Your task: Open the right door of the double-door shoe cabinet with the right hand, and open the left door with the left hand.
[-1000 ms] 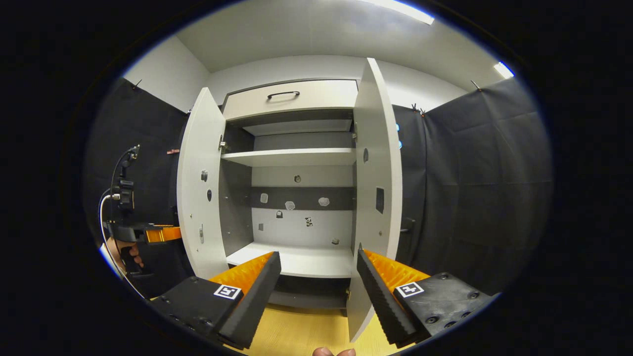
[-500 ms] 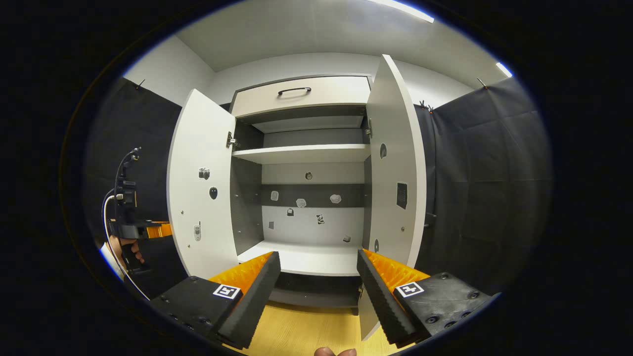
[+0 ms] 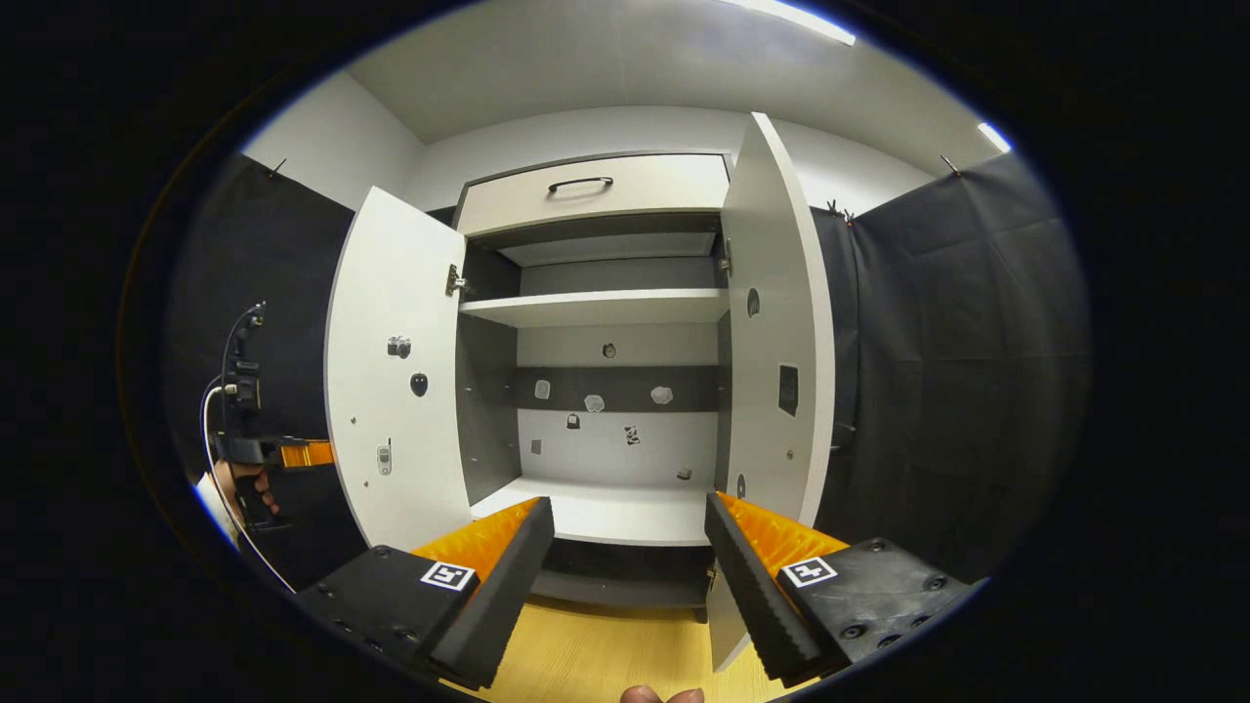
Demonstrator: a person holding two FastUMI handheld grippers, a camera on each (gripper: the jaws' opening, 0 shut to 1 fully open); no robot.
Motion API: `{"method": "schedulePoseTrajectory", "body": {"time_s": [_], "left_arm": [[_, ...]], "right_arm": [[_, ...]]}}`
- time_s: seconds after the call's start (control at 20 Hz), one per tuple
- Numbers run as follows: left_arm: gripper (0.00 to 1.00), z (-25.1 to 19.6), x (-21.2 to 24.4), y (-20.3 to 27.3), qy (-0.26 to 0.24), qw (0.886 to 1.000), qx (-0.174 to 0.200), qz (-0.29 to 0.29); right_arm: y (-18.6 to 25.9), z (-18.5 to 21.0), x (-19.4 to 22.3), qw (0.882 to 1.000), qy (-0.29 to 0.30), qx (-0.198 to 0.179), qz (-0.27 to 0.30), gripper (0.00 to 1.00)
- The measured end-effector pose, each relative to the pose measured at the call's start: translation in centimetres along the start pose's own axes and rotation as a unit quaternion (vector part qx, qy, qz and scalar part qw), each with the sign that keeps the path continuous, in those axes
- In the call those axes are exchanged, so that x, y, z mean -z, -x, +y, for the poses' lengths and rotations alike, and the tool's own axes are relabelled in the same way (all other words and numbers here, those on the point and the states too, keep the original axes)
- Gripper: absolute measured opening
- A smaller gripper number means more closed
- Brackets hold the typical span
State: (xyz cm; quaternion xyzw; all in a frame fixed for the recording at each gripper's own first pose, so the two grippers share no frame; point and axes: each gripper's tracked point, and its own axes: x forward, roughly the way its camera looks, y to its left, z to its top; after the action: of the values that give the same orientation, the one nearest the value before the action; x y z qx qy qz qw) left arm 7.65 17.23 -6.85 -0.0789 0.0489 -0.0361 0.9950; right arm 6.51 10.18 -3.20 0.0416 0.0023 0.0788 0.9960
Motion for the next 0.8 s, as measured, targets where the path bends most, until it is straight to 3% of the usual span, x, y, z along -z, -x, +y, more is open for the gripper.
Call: {"method": "schedulePoseTrajectory", "body": {"time_s": [0.2, 0.35, 0.4, 0.5, 0.55, 0.6, 0.8], "left_arm": [[0.33, 0.2, -0.1, 1.6, 0.006, 1.000, -0.004, -0.004], [0.36, 1.2, -1.5, 3.1, -0.015, 0.999, -0.043, -0.022], [0.31, 1.0, -1.8, 3.7, -0.018, 0.998, -0.050, -0.027], [0.44, 0.0, -2.1, 4.9, -0.022, 0.998, -0.050, -0.028], [0.40, -0.5, -2.2, 5.3, -0.029, 0.998, -0.049, -0.028], [0.53, -1.1, -2.3, 5.7, -0.038, 0.998, -0.048, -0.028], [0.83, -4.4, -2.3, 6.9, -0.065, 0.997, -0.035, -0.021]], "right_arm": [[0.1, 0.2, -0.1, 1.000, -0.004, -0.002, 0.001, 0.98], [0.3, 0.5, 0.1, 1.000, -0.001, -0.007, 0.003, 0.98], [0.3, 0.7, 0.2, 1.000, 0.000, -0.009, 0.003, 0.98], [0.4, 0.8, 0.1, 1.000, -0.001, -0.011, 0.002, 0.98], [0.4, 0.8, 0.0, 1.000, -0.002, -0.013, 0.001, 0.98], [0.5, 0.9, -0.1, 1.000, -0.003, -0.015, 0.000, 0.98], [0.5, 0.6, -0.4, 1.000, -0.008, -0.012, -0.004, 0.98]]}}
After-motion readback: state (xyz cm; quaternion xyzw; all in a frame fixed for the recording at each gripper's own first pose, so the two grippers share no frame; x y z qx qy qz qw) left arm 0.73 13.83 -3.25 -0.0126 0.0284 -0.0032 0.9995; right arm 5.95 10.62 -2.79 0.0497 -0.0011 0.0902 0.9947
